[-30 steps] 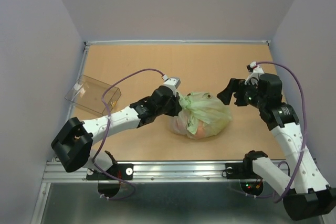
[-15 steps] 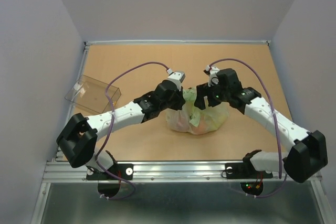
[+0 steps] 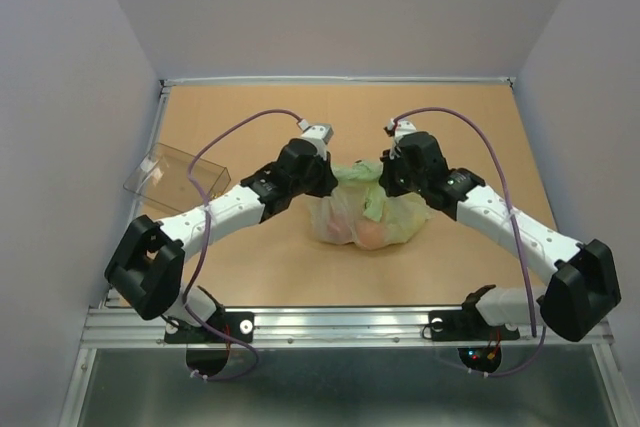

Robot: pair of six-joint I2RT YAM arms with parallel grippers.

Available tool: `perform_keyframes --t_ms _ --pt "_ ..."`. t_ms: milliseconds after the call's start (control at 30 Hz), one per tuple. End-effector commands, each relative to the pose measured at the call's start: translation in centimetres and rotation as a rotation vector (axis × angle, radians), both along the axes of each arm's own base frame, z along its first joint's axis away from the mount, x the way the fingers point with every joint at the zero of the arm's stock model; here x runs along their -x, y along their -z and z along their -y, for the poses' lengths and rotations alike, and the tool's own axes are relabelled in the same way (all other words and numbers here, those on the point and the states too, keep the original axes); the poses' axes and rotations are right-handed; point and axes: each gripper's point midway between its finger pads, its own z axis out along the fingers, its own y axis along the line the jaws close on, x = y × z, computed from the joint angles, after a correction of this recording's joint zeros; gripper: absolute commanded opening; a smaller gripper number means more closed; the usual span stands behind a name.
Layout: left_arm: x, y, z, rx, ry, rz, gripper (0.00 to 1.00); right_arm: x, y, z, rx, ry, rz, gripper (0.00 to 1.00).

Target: Untie the knot of the plastic bag and take out the fruit

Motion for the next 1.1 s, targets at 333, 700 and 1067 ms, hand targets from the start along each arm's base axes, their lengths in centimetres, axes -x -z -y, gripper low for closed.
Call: perform_keyframes --t_ms 333,700,1067 --pt "-13.2 -6.5 -14.5 0.256 -0.464 0.010 0.00 -0.2 -10.9 9.7 -0.188 0.575 0.387 0.01" --pt "-9.8 -6.7 -11.3 0.326 -0.240 0.042 0.34 4.6 -7.1 1.6 -0.291 0.049 0.164 0.56" --pt "-4.2 -9.9 -12.0 -0.019 -0.241 0.312 0.68 1.8 -12.2 0.3 -0.079 -0.128 0.227 0.79"
